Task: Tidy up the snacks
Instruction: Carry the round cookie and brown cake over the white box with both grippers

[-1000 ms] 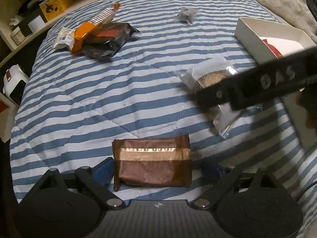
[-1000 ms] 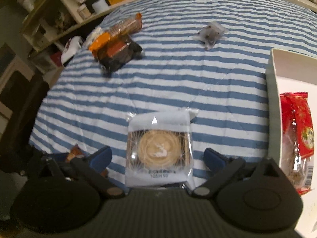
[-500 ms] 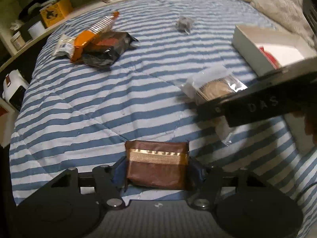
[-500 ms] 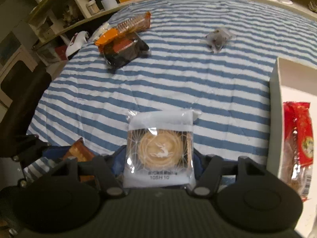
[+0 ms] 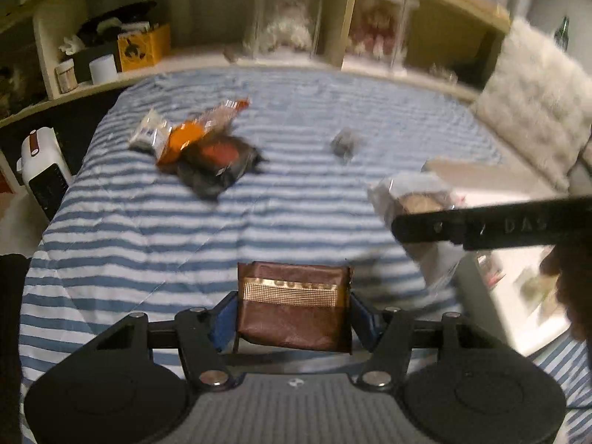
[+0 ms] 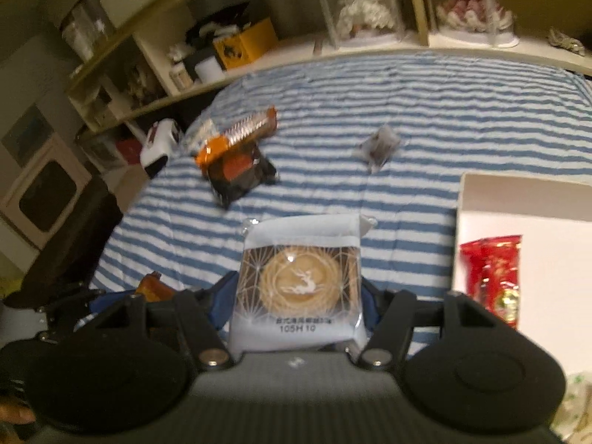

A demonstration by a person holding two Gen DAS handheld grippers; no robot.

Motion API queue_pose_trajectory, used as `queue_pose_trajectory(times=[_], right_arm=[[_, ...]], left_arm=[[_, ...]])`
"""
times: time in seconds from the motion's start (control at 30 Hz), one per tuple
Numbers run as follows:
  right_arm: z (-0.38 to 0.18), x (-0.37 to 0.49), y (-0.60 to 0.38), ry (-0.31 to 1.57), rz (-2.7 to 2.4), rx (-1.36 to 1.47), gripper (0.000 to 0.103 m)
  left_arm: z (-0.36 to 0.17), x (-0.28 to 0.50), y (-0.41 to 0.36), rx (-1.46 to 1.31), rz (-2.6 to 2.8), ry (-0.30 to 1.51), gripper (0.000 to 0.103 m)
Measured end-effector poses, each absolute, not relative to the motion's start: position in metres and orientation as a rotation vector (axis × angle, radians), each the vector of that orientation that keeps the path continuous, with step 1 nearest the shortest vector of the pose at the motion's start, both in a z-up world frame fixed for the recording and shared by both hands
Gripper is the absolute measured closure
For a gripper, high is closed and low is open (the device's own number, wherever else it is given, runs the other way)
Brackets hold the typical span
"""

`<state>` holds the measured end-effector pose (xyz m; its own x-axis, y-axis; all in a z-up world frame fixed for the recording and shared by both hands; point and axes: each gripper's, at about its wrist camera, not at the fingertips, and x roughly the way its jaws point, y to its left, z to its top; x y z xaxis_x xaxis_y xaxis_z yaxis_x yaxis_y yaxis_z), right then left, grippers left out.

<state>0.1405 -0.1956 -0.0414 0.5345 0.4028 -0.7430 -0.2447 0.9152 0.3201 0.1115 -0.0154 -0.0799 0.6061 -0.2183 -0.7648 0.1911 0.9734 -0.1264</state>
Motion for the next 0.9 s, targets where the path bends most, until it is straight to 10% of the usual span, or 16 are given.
queue_pose_trajectory(times=[0.9], right_arm=[[-0.05, 0.044, -0.344, 1.017, 0.186, 0.275, 0.033]], left_arm=[[-0.042, 0.102, -0.131, -0.233, -0.436, 0.802, 0.039]])
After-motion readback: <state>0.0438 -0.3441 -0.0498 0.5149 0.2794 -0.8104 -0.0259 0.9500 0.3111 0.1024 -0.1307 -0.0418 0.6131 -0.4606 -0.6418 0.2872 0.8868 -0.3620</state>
